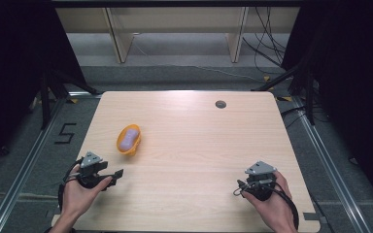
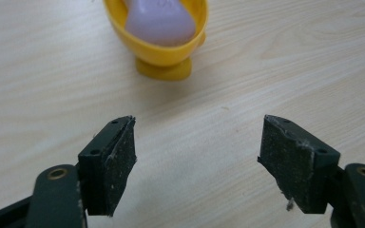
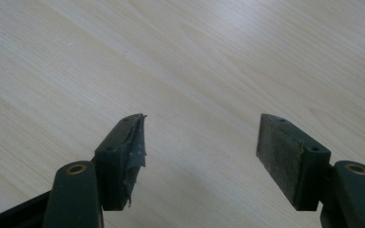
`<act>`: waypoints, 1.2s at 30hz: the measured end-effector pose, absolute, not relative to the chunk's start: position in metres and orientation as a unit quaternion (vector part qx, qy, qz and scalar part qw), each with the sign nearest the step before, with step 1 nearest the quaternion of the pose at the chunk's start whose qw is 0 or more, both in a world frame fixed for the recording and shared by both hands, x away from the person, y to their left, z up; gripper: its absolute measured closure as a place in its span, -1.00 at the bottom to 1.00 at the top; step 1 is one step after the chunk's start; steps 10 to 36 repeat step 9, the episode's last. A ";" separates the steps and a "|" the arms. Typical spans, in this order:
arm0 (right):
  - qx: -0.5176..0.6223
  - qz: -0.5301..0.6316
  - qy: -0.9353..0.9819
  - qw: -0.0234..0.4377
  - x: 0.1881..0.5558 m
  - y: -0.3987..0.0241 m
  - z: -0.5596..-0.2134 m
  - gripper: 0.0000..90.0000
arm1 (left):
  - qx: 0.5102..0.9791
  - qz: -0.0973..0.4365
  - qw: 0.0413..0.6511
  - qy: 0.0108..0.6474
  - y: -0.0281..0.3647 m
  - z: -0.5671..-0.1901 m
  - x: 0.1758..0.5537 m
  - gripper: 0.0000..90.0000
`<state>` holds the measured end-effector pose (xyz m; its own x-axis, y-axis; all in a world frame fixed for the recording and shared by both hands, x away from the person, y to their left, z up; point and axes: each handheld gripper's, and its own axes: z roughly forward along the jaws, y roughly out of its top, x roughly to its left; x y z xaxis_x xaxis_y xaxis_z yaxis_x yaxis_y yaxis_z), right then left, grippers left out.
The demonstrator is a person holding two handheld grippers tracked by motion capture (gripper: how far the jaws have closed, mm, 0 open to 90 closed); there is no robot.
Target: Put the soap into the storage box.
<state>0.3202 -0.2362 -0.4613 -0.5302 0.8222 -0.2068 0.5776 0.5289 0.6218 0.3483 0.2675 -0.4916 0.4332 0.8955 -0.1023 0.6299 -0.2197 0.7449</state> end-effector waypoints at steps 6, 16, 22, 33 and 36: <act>0.422 0.248 0.838 0.241 0.320 -0.236 -0.461 -0.24 | 0.771 0.175 0.367 0.490 0.266 -0.496 0.351 -0.40; 0.416 0.251 0.838 0.247 0.321 -0.236 -0.462 -0.24 | 0.766 0.176 0.372 0.493 0.266 -0.498 0.352 -0.40; 0.416 0.251 0.838 0.247 0.321 -0.236 -0.462 -0.24 | 0.766 0.176 0.372 0.493 0.266 -0.498 0.352 -0.40; 0.416 0.251 0.838 0.247 0.321 -0.236 -0.462 -0.24 | 0.766 0.176 0.372 0.493 0.266 -0.498 0.352 -0.40; 0.416 0.251 0.838 0.247 0.321 -0.236 -0.462 -0.24 | 0.766 0.176 0.372 0.493 0.266 -0.498 0.352 -0.40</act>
